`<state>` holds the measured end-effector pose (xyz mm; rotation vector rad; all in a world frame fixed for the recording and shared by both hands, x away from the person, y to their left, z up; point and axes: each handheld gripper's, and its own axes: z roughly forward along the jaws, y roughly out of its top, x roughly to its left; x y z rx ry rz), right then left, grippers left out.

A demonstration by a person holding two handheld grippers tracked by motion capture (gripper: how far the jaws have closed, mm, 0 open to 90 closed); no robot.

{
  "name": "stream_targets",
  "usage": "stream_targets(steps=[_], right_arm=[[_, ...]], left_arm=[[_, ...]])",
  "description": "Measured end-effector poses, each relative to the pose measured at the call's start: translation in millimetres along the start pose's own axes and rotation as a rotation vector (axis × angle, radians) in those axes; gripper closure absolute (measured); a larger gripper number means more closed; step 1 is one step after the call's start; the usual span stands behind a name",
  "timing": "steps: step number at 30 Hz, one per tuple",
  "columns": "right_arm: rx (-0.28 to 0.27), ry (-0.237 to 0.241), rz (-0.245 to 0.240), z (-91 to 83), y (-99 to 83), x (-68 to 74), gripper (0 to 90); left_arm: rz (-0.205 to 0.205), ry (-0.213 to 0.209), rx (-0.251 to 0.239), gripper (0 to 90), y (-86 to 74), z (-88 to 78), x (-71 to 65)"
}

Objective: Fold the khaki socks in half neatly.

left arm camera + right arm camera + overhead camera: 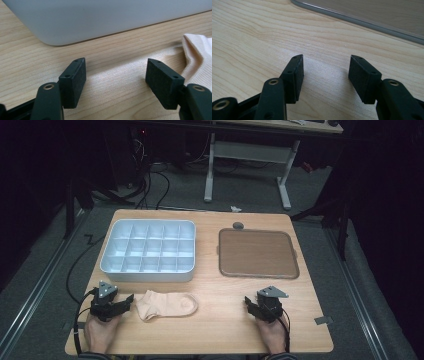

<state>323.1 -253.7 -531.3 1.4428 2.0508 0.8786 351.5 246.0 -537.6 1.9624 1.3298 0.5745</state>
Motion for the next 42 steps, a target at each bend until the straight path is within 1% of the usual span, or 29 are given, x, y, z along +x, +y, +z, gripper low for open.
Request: stream_targets(steps=[8, 21, 25, 26, 34, 35, 36, 38, 40, 42], right_arm=[[0.0, 0.0, 0.0, 0.0, 0.0, 0.0, 46.2], [0.001, 0.002, 0.0, 0.0, 0.0, 0.3, 45.3], [0.001, 0.005, -0.003, 0.2, 0.1, 0.1, 44.6], [0.001, 0.007, -0.004, 0.1, 0.2, 0.1, 44.3], [0.002, 0.006, -0.004, 0.1, 0.2, 0.4, 44.3], [0.003, 0.004, -0.004, -0.2, 0.1, 0.9, 44.4], [0.003, 0.005, -0.003, -0.2, 0.1, 0.8, 44.4], [0.003, 0.006, -0.004, -0.2, 0.2, 0.5, 44.4], [0.002, 0.005, -0.007, -0.3, 0.1, 0.5, 44.5], [0.001, 0.003, -0.008, -0.5, -0.1, 0.2, 46.1]], left_arm=[[-0.003, -0.016, 0.003, 31.6, 0.1, -0.2, 1.0], [-0.001, -0.022, 0.002, 29.8, 0.1, 0.1, 0.8], [0.0, -0.013, 0.002, 30.1, 0.0, 0.2, -0.1], [0.001, -0.002, 0.002, 31.2, 0.0, 0.3, -0.8], [0.001, -0.013, 0.004, 29.3, 0.2, 0.3, -0.3], [-0.004, -0.011, 0.001, 30.0, 0.0, 0.0, 0.1], [-0.004, 0.001, 0.001, 31.4, 0.0, -0.1, -0.5], [-0.005, 0.002, -0.001, 33.8, 0.3, 0.3, -0.1], [-0.01, -0.004, -0.001, 33.8, 0.4, 0.0, 0.6], [-0.008, -0.001, 0.0, 33.8, 0.5, 0.0, 0.3]])
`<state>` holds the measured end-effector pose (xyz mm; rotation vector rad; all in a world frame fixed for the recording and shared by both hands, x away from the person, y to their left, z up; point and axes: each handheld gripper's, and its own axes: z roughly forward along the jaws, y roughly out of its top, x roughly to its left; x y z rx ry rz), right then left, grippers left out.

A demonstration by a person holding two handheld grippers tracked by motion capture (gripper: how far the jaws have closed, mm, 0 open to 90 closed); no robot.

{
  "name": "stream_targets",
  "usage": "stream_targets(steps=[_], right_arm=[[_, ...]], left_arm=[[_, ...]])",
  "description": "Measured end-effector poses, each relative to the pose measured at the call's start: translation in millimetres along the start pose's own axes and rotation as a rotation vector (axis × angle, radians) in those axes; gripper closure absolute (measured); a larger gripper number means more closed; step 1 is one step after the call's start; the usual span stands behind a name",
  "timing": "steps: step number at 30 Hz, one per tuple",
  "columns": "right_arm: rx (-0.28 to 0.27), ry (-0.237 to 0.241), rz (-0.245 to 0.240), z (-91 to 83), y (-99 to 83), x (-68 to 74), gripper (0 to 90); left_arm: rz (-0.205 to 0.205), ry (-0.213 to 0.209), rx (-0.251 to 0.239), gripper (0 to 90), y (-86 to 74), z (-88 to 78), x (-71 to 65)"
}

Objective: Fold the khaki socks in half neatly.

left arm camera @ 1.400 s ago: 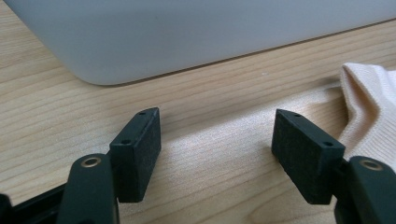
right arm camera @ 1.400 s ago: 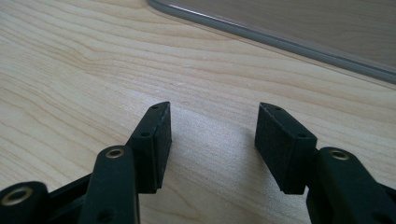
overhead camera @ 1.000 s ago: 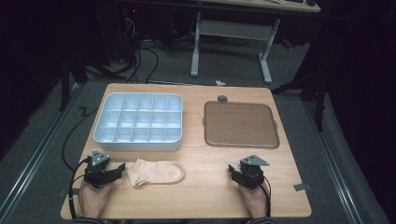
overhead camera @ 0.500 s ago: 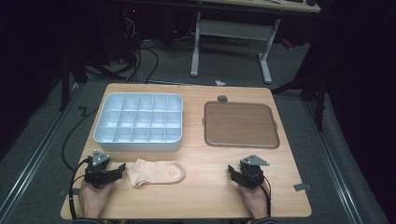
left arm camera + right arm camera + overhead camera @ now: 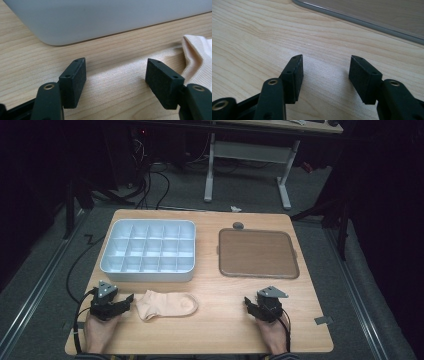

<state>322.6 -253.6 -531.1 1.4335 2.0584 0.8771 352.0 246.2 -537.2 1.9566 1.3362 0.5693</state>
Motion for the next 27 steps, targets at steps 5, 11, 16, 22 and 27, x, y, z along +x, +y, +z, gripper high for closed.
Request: stream_targets(steps=[5, 11, 16, 22, 27], right_arm=[[0.008, -0.018, 0.021, -2.1, -0.1, -0.7, 50.9], [0.007, -0.005, 0.039, -6.0, -1.2, -0.7, 54.2], [-0.016, 0.024, 0.048, -10.0, -1.8, 2.4, 56.3], [-0.039, 0.073, 0.04, -12.2, -0.7, 13.2, 58.8], [-0.044, 0.096, 0.015, -13.0, 2.4, 24.0, 59.4]], left_arm=[[0.004, -0.017, 0.0, 33.0, -0.3, -0.8, 0.7], [0.001, -0.053, -0.023, 34.4, -0.5, -6.5, 0.5], [-0.039, -0.103, -0.062, 34.6, -0.8, -15.2, -1.3], [-0.039, -0.151, -0.064, 34.6, -5.6, -21.9, -10.5], [-0.021, -0.183, -0.068, 34.1, -5.1, -25.7, -19.7]])
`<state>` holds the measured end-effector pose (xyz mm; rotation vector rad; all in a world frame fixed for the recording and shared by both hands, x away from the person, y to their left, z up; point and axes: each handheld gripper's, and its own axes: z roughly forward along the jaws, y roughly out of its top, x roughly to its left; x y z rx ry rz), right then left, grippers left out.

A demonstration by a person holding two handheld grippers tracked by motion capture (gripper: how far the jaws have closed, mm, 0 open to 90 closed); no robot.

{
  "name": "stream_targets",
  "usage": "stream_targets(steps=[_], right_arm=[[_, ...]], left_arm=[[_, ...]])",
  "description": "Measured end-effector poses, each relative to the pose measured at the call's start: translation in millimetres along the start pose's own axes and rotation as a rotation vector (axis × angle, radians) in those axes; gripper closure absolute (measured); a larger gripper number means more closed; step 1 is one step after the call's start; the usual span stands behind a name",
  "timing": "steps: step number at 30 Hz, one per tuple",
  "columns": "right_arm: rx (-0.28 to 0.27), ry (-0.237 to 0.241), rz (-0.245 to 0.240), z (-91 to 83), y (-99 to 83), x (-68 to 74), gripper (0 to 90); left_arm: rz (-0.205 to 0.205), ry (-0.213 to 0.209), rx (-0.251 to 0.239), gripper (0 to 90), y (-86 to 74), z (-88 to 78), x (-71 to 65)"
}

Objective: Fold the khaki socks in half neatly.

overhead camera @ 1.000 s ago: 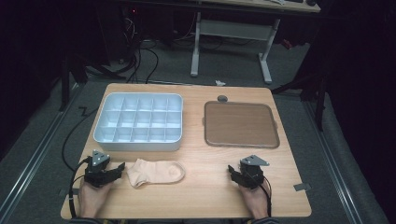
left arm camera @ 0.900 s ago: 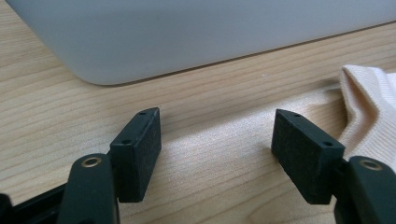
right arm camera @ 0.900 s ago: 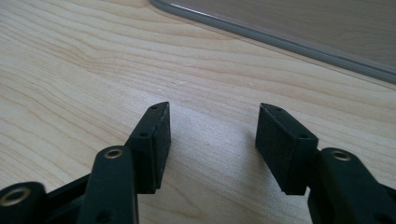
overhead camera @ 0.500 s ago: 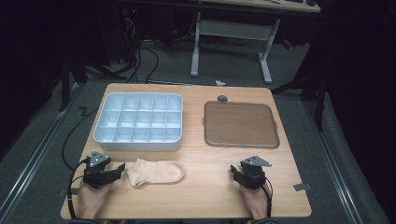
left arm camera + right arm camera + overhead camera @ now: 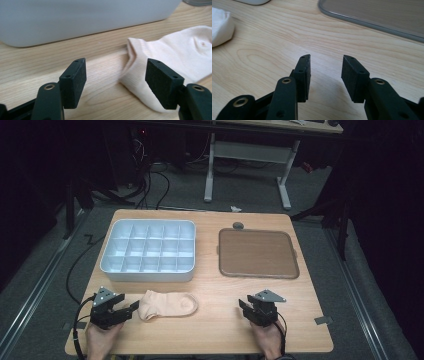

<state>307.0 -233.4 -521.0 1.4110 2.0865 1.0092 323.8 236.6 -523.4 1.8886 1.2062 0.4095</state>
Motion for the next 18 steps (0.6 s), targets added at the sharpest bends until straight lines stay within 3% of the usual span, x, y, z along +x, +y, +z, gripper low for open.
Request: stream_targets(steps=[9, 18], right_arm=[[-0.02, 0.032, -0.037, -0.8, 7.6, 18.4, 61.3], [-0.027, 0.078, -0.059, 2.0, 13.9, 34.0, 62.2]], left_arm=[[0.047, -0.012, 0.031, 33.6, 4.9, 6.7, -14.4], [0.058, -0.016, 0.062, 33.7, 7.4, 14.0, -21.0]])
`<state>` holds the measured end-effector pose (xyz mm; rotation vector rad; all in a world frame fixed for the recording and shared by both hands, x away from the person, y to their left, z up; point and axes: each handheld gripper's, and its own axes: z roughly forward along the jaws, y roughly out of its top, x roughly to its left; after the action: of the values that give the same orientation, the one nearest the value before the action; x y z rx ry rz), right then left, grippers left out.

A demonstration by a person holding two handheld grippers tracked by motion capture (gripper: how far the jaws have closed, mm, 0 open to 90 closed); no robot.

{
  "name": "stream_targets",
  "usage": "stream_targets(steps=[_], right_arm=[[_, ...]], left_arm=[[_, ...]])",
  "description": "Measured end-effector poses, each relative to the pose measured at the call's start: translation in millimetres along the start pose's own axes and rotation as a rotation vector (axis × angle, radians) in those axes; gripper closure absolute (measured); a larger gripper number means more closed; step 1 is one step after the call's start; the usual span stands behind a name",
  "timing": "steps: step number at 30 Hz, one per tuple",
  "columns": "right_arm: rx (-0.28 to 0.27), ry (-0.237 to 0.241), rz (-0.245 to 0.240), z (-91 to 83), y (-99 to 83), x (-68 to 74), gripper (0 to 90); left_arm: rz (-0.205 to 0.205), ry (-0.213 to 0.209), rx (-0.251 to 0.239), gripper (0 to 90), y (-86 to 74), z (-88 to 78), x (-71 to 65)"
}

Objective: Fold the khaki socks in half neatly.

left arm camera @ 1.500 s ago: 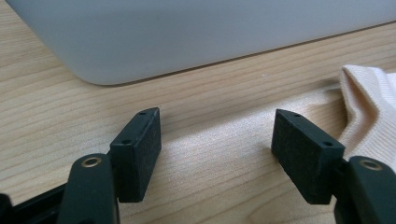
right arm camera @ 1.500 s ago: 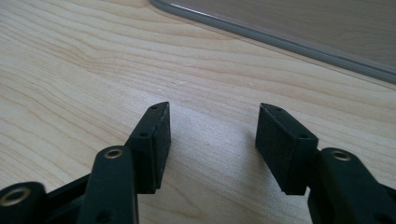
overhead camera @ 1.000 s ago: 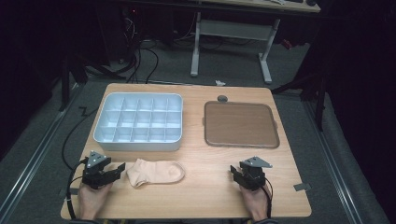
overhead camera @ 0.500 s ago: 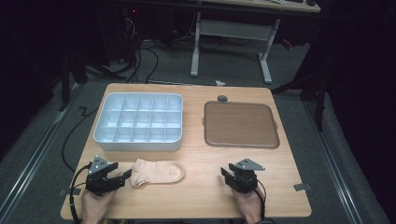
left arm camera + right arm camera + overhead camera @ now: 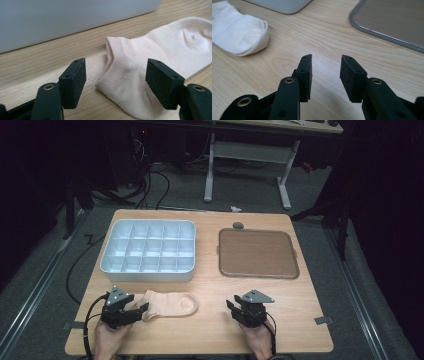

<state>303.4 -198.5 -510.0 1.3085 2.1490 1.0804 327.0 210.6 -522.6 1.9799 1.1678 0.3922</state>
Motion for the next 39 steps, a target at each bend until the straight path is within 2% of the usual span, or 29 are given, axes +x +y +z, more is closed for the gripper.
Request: stream_targets(steps=[3, 5, 23, 33, 39], right_arm=[[0.002, 0.015, -0.014, 3.7, 1.8, 6.6, 62.2], [0.007, 0.025, -0.031, 6.2, 3.9, 12.5, 62.4], [0.019, 0.092, -0.1, 24.7, 18.2, 41.8, 61.7], [0.019, 0.143, -0.112, 42.2, 28.8, 58.6, 60.2], [0.02, 0.165, -0.084, 48.6, 31.9, 62.8, 58.7]], left_arm=[[0.001, 0.01, 0.013, 33.7, -0.2, 3.2, -1.0], [0.015, 0.011, 0.028, 33.7, 0.7, 5.4, -2.9], [0.028, 0.024, 0.032, 37.9, 0.7, 10.2, -6.4], [0.043, 0.035, 0.04, 39.9, 0.3, 11.8, -7.7], [0.045, 0.037, 0.043, 40.3, 0.2, 12.7, -8.0]])
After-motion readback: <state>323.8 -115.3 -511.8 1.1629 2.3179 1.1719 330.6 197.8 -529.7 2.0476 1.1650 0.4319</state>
